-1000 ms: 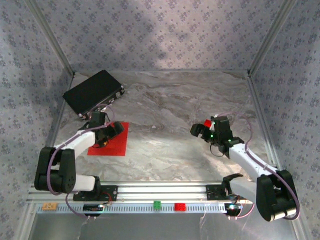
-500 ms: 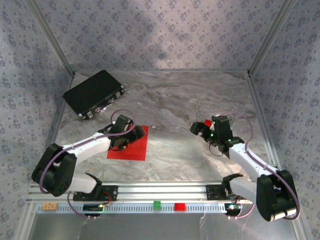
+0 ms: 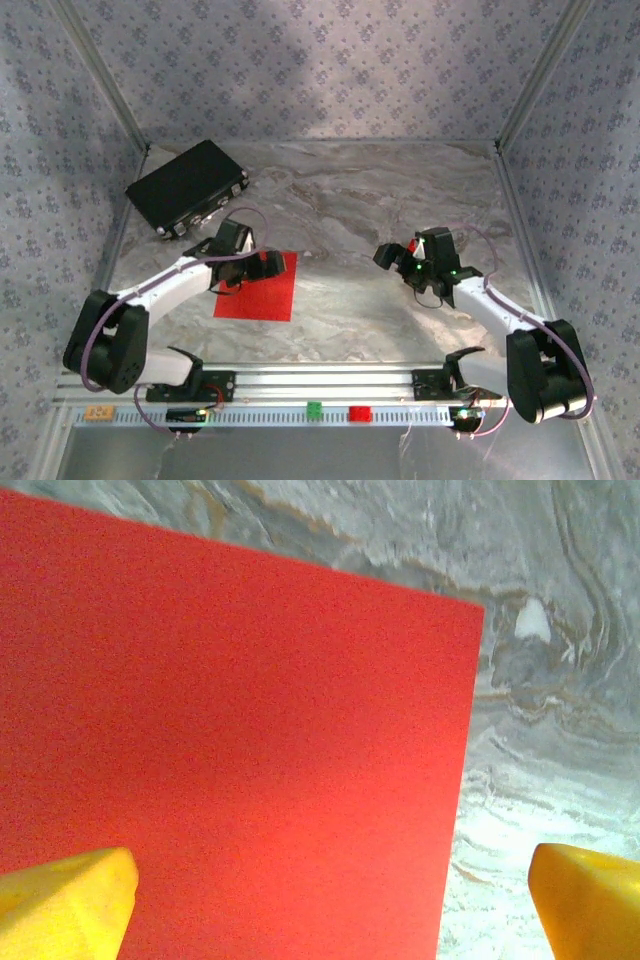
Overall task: Fold a paper plane with a square sheet of paper (pick it up from the middle)
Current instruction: Move the square sheet of paper to the center of the table.
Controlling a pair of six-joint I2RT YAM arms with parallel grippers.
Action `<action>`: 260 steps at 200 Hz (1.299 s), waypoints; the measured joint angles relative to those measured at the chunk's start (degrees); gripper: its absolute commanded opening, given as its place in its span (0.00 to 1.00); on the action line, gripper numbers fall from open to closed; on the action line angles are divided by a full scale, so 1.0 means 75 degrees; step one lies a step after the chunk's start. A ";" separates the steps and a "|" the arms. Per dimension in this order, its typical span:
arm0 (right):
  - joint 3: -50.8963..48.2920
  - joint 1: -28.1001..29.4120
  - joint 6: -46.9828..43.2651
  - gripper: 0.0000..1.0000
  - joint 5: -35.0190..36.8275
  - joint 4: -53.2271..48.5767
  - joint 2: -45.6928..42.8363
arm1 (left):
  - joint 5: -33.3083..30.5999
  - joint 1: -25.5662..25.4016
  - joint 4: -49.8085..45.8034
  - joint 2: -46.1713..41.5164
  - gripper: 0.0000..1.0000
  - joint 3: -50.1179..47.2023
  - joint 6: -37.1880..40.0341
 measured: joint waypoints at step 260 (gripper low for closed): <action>-0.0871 -0.0504 0.0452 0.99 0.0020 -0.0326 -0.2235 | -0.1874 -0.2040 -0.0664 0.1859 1.00 0.2060 -0.0976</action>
